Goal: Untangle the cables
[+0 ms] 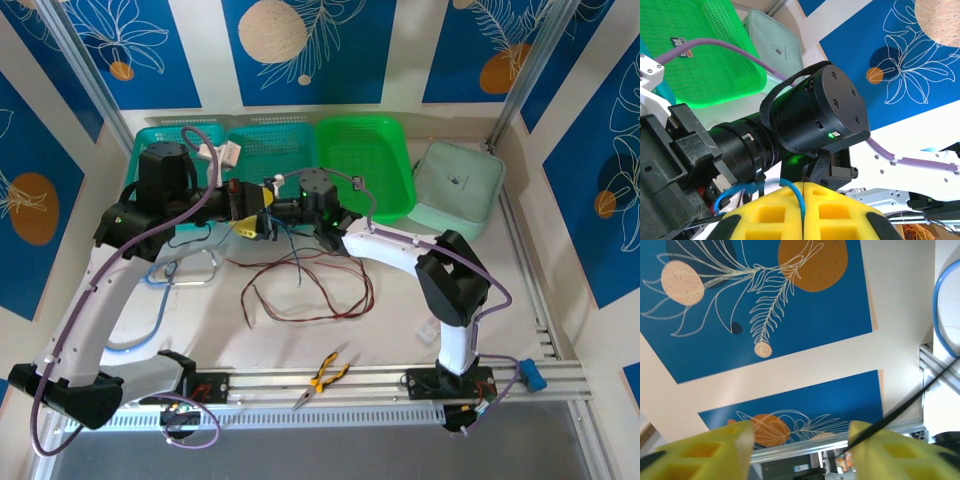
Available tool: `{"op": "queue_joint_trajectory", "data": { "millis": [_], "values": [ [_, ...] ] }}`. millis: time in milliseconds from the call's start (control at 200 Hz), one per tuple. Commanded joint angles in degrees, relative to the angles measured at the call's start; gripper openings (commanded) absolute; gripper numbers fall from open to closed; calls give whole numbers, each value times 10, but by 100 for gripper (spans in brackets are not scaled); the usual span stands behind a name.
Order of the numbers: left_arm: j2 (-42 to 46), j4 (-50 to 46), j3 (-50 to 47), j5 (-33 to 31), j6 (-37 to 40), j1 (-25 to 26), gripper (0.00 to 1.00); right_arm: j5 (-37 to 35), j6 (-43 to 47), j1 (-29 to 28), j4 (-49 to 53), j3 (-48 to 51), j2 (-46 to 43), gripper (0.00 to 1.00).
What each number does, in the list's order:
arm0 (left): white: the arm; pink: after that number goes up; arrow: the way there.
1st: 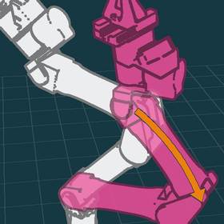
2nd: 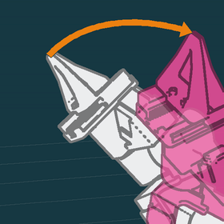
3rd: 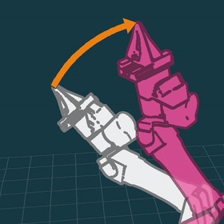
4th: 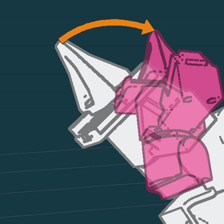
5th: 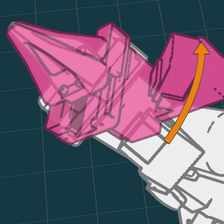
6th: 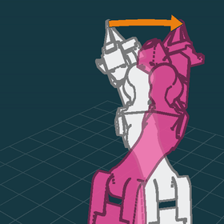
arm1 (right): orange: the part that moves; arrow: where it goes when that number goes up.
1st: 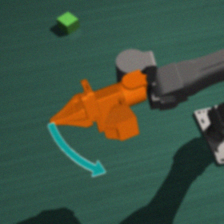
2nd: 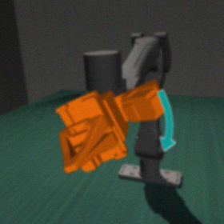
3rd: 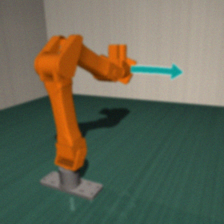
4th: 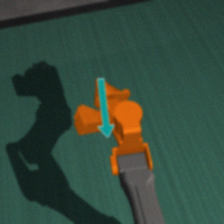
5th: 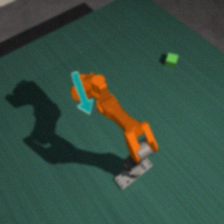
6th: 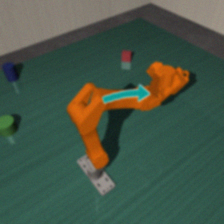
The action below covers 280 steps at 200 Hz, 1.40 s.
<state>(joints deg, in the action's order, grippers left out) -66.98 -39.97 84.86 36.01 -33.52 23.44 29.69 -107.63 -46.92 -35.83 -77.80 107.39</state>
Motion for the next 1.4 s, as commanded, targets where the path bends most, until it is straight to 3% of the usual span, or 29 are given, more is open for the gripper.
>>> {"op": "queue_joint_trajectory", "data": {
  "millis": [0, 205, 570, 755, 1080, 1396],
  "values": [
    [8, 4, 0, 14, 5, 5, 0, 6, 4, -3, -2, -24, 3, 37],
    [12, -5, 15, 12, 8, 4, 0, -20, 11, 20, -1, 6, -24, 0],
    [24, -15, 29, 15, 12, 4, 0, -38, 54, 107, 46, 60, -119, 0],
    [32, -28, 28, 10, 19, 1, 0, -53, 100, 186, 104, 81, -197, 0],
    [51, -23, -4, 17, 13, -23, 0, -96, 226, 348, 294, 64, -361, 0],
    [83, -69, -32, -95, 23, -64, 0, -103, 285, 478, 401, 51, -444, 0]
  ]
}}
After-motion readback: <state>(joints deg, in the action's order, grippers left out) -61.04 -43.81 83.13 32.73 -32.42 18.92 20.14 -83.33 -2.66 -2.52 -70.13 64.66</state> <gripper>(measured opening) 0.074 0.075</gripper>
